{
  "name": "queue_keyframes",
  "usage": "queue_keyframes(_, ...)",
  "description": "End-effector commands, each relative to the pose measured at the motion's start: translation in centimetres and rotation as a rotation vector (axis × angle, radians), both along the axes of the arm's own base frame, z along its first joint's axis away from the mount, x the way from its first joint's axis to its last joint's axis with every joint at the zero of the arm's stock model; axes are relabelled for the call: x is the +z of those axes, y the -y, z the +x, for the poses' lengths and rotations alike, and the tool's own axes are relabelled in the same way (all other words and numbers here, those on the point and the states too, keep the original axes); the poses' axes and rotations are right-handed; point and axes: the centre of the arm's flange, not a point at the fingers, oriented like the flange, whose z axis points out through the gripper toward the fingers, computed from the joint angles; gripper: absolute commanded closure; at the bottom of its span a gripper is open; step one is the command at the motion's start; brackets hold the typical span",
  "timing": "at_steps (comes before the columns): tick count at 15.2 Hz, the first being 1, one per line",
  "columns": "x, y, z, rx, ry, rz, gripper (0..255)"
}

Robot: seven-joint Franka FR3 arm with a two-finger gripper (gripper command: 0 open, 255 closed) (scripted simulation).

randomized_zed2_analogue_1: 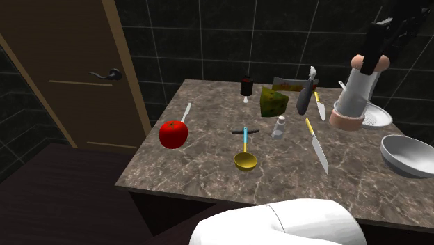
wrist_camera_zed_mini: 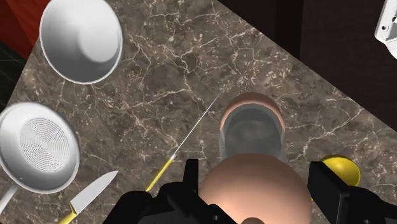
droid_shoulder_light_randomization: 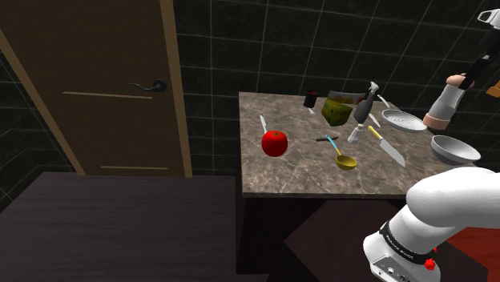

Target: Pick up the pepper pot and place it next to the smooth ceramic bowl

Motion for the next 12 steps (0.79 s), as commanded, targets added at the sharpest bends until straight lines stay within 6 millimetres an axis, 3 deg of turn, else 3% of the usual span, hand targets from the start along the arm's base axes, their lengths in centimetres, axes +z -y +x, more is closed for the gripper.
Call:
queue_keyframes(1, 0.0, 1.6, -2.1, 0.001, 0.0, 0.0, 255)
queue_keyframes(12, 0.0, 11.0, -13.2, 0.001, 0.0, 0.0, 255)
